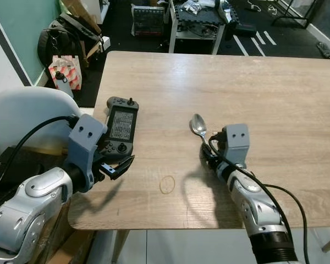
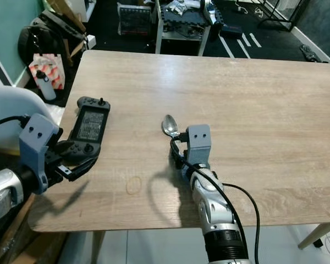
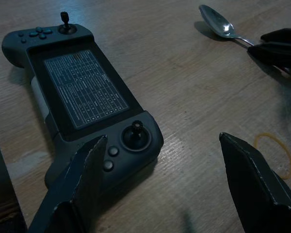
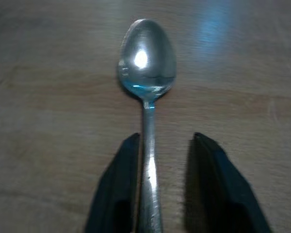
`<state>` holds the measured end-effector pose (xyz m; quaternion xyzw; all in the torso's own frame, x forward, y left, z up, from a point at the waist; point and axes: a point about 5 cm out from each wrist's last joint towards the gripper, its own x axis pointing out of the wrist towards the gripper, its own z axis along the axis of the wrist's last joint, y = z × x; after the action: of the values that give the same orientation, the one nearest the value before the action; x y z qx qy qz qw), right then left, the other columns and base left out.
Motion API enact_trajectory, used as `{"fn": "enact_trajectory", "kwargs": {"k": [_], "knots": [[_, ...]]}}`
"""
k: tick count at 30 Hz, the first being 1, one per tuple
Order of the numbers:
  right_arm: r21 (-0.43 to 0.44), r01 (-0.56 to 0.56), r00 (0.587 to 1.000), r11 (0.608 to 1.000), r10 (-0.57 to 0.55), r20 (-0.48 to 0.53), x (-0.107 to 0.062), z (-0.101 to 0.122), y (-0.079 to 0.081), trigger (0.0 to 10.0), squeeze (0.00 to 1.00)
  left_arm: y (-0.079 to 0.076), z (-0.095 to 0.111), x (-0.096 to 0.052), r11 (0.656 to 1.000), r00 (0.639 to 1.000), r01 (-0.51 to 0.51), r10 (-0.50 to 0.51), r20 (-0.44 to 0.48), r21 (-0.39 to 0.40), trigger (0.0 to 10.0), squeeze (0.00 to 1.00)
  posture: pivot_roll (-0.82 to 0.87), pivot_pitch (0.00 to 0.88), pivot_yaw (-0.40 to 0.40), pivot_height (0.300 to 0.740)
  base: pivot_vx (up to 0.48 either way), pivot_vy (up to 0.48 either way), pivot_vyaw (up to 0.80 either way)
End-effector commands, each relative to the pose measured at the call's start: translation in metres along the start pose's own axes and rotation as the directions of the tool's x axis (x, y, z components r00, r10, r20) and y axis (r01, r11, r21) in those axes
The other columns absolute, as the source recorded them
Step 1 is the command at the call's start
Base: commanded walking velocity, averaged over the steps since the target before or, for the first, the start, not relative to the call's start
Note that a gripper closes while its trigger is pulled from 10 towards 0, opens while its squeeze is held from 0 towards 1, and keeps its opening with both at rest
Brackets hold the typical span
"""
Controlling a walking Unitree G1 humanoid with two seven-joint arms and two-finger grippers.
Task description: Setting the table
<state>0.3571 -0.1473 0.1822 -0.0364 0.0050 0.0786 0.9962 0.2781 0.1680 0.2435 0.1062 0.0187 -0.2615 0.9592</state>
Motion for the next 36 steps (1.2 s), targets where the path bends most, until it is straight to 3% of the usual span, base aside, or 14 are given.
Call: {"fn": "enact_trajectory", "kwargs": {"k": [1, 4, 14, 18, 22, 23, 25, 26, 30, 36], "knots": [[-0.033, -0.015, 0.99, 0.999, 0.011, -0.138, -0.006, -0.032, 0.0, 0.0, 0.0, -0.002, -0.003, -0.002, 1.0, 1.0, 0.004, -0.005, -0.015, -0.009, 10.0, 0.0, 0.22, 0.269, 0.02, 0.74, 0.0, 0.0, 0.0], [-0.075, -0.044, 0.989, 0.996, 0.033, -0.145, -0.006, -0.037, 0.004, 0.0, 0.0, -0.003, -0.004, -0.002, 1.0, 1.0, 0.001, -0.001, -0.014, -0.016, 10.0, 0.0, 0.22, 0.27, 0.018, 0.74, 0.0, 0.0, 0.0], [-0.06, -0.054, 0.976, 0.997, 0.04, -0.214, -0.011, -0.054, 0.005, 0.0, 0.0, -0.003, -0.005, -0.003, 1.0, 1.0, -0.006, 0.005, -0.019, -0.024, 10.0, 0.0, 0.22, 0.278, 0.014, 0.74, 0.0, 0.0, 0.0], [0.007, -0.034, 0.983, 0.999, 0.035, -0.178, -0.009, -0.044, 0.002, 0.0, 0.0, -0.004, -0.006, -0.002, 1.0, 1.0, -0.006, 0.005, -0.021, -0.027, 10.0, 0.0, 0.22, 0.279, 0.014, 0.74, 0.0, 0.0, 0.0], [0.235, -0.038, 0.996, 0.971, 0.018, 0.089, -0.006, 0.006, -0.002, 0.0, 0.0, -0.005, -0.004, -0.002, 0.999, 1.0, -0.008, 0.007, -0.014, -0.032, 10.0, 0.0, 0.22, 0.277, 0.016, 0.74, 0.0, 0.0, 0.0], [0.28, -0.064, 0.988, 0.958, 0.022, 0.153, -0.008, 0.018, -0.002, 5.5, 0.0, -0.005, -0.004, -0.002, 0.999, 1.0, -0.01, 0.009, -0.011, -0.034, 10.0, 0.0, 0.22, 0.277, 0.016, 0.74, 0.0, 0.0, 0.0], [0.321, -0.094, 0.978, 0.943, 0.026, 0.208, -0.01, 0.029, -0.002, 5.5, 0.0, -0.005, -0.003, -0.002, 0.999, 1.0, -0.012, 0.012, -0.009, -0.035, 10.0, 0.0, 0.22, 0.277, 0.016, 0.74, 0.0, 0.0, 0.0], [0.322, -0.1, 0.969, 0.941, 0.019, 0.247, -0.013, 0.037, -0.003, 10.0, 0.0, -0.005, -0.002, -0.002, 0.999, 1.0, -0.012, 0.012, -0.006, -0.037, 10.0, 0.0, 0.23, 0.274, 0.018, 0.74, 0.0, 0.0, 0.0], [0.328, -0.116, 0.946, 0.937, 0.003, 0.325, -0.022, 0.055, -0.005, 10.0, 0.0, -0.005, -0.001, -0.001, 0.999, 1.0, -0.012, 0.012, 0.0, -0.037, 10.0, 0.0, 0.22, 0.271, 0.021, 0.74, 0.0, 0.0, 0.0], [0.322, -0.078, 0.944, 0.943, -0.034, 0.328, -0.029, 0.056, -0.012, 10.0, 0.0, -0.004, 0.001, 0.002, 0.999, 1.0, -0.015, 0.016, 0.007, -0.035, 10.0, 0.0, 0.22, 0.263, 0.02, 0.74, 0.0, 0.0, 0.0]]}}
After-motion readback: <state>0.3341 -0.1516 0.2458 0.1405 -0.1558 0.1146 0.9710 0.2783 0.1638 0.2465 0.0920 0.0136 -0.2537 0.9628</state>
